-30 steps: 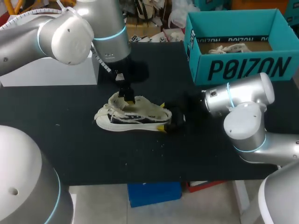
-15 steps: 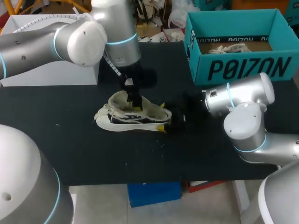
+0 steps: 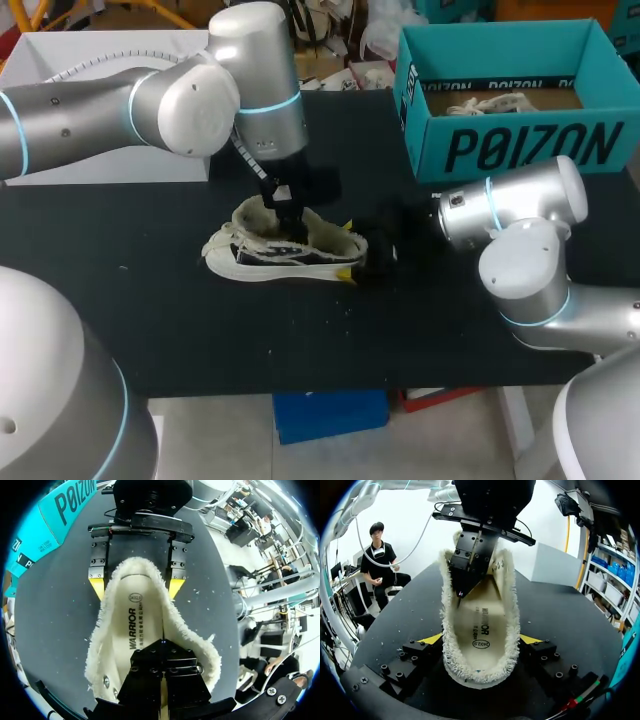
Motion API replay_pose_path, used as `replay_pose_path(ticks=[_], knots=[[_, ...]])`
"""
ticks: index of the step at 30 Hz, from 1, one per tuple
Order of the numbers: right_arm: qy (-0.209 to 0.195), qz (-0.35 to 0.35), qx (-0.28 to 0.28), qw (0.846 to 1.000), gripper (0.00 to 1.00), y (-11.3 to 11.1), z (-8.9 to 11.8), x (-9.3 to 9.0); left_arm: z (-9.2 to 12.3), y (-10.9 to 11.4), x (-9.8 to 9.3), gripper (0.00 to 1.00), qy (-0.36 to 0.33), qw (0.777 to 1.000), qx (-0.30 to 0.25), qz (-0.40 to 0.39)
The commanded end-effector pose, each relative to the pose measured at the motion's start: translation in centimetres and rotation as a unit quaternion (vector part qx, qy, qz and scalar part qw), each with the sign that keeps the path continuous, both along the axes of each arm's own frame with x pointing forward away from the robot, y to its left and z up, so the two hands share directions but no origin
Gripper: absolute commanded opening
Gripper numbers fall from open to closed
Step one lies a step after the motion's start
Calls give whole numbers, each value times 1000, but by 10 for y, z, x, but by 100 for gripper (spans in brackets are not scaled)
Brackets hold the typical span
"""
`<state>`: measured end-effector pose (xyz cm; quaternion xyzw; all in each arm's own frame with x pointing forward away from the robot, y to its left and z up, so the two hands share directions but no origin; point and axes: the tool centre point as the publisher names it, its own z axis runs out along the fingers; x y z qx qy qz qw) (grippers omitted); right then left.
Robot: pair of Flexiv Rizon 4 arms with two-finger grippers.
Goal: Take the shoe out of the shoebox, open the shoe tongue, remove and reinsert the insole, then place the shoe into the shoebox
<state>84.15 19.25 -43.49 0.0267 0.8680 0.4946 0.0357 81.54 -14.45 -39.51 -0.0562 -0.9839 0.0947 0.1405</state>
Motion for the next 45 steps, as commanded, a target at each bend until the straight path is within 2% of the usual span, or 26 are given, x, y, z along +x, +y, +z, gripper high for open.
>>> replay_pose_path(ticks=[1, 11, 12, 13, 14, 34, 35, 37, 40, 45], knots=[[0, 0, 0, 1000, 0, -1, -1, 1, -6, -3, -1, 0, 1, 1000, -1, -2], [0, 0, 0, 1000, 0, -1, -1, 1, -10, -6, -5, 0, 1, 1000, 3, -17], [0, 0, 0, 1000, 6, -1, -1, 1, -10, -6, -5, 0, 0, 1000, 3, -14], [0, 0, 0, 1000, 5, -1, -1, 1, -10, -6, -5, 0, 1, 1000, 2, -13], [0, 0, 0, 1000, 0, -1, -1, 1, -9, -5, -5, 0, 1, 1000, 2, -13], [0, 0, 0, 1000, 0, -1, -1, 1, -23, -5, -5, 0, -6, 1000, 4, -6], [0, 0, 0, 1000, 0, -1, -1, 1, -24, -5, -6, 1, -11, 1000, 7, -6], [0, 0, 0, 1000, 0, -1, -1, 1, -26, -5, -6, 19, -21, 1000, 12, -3], [0, 0, 0, 1000, 0, -1, -1, 1, -30, -3, -6, 22, -32, 999, 18, 2], [0, 0, 0, 1000, 0, -1, -1, 1, -34, -1, -5, 19, -54, 998, 28, 15]])
